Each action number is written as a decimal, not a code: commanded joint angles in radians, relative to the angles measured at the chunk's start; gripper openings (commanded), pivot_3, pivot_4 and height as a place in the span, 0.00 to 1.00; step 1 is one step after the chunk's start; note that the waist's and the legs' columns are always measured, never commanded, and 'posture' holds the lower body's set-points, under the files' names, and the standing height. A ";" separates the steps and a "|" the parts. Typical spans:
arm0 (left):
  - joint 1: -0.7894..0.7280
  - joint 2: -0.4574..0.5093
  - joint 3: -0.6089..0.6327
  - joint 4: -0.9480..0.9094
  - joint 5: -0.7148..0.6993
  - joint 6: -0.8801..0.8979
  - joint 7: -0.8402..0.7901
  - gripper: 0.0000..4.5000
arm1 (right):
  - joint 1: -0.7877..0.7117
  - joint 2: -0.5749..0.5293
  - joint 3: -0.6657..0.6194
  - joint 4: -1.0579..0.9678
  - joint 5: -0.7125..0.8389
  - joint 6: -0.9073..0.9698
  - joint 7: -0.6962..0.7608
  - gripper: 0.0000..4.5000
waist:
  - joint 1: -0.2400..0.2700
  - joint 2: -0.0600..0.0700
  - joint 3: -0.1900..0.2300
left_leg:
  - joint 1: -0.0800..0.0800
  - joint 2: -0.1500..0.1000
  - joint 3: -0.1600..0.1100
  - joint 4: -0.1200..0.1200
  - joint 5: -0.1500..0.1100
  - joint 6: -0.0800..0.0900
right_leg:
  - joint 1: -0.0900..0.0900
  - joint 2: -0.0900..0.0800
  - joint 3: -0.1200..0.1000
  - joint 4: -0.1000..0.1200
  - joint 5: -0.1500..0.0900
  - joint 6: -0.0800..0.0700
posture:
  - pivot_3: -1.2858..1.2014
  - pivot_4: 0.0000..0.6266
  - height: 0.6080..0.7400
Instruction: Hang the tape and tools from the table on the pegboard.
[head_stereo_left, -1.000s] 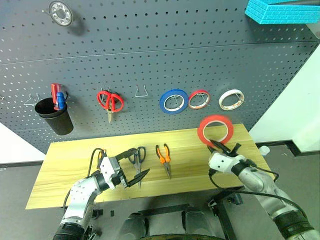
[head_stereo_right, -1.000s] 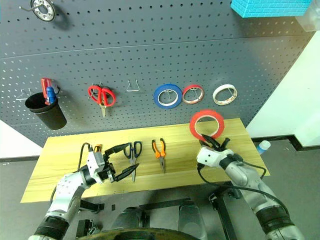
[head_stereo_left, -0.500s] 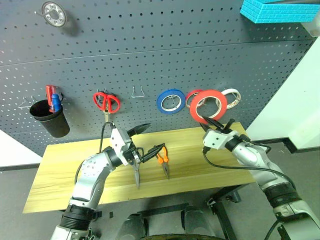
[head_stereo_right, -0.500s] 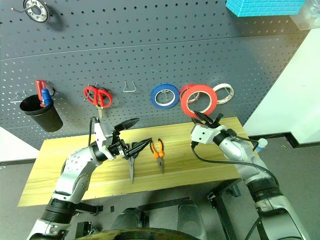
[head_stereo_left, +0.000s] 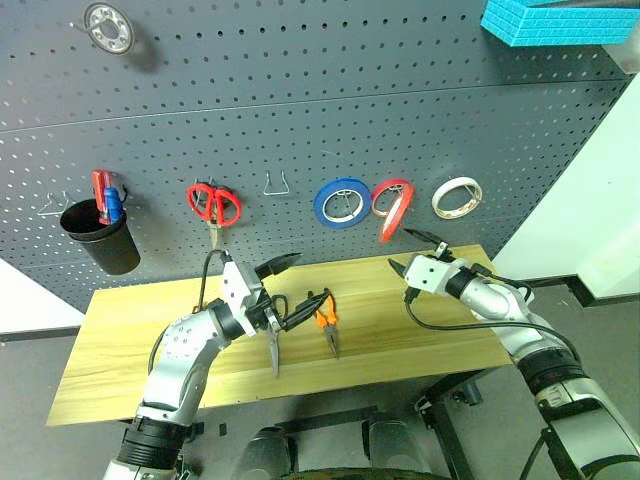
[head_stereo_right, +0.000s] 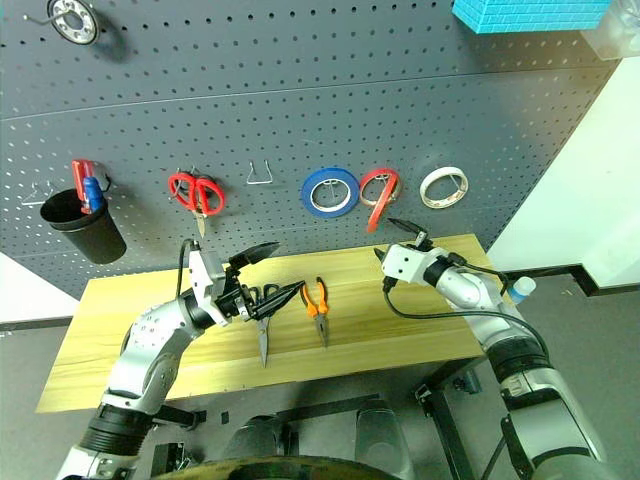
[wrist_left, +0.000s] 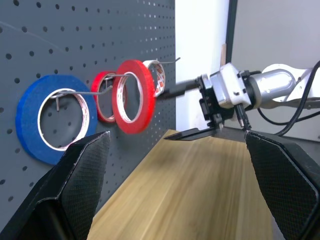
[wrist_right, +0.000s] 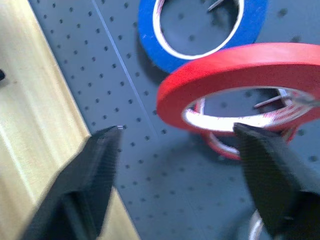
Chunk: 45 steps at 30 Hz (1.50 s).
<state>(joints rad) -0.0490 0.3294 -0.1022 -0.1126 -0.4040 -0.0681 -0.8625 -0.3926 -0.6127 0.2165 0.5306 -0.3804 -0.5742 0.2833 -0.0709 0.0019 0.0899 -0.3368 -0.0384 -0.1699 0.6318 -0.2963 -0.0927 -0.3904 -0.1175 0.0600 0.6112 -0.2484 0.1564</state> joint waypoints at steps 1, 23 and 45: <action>0.008 0.007 0.027 -0.027 0.017 -0.013 0.028 1.00 | 0.079 -0.067 -0.043 -0.128 -0.012 -0.114 -0.038 0.95 | 0.005 0.000 0.000 | 0.000 0.000 0.000 0.000 0.000 0.000 | 0.000 0.000 0.000 0.000 0.000 0.000 | 0.48 0.05 0.98; 0.008 0.218 0.122 0.451 0.239 -0.066 0.107 1.00 | 0.080 0.254 0.053 -0.494 0.352 1.100 0.395 0.97 | 0.001 -0.003 0.002 | 0.004 0.001 0.002 0.000 0.000 0.001 | 0.000 0.003 0.004 0.004 0.002 -0.002 | 0.47 0.07 0.98; -0.105 0.250 0.147 0.662 0.244 -0.160 0.015 1.00 | -0.297 0.735 -0.003 0.119 0.342 1.484 -0.049 0.97 | -0.066 -0.002 0.000 | -0.002 0.001 -0.001 -0.002 0.001 -0.001 | -0.010 0.002 0.003 0.008 0.002 -0.001 | 0.46 0.07 0.98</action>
<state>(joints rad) -0.1410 0.5640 0.0173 0.5573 -0.1426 -0.2082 -0.8392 -0.6492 0.0985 0.2353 0.6185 -0.0364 0.9480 0.2610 -0.1370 -0.0001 0.0901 -0.3385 -0.0374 -0.1705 0.6298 -0.2955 -0.0939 -0.4007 -0.1151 0.0629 0.6196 -0.2460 0.1558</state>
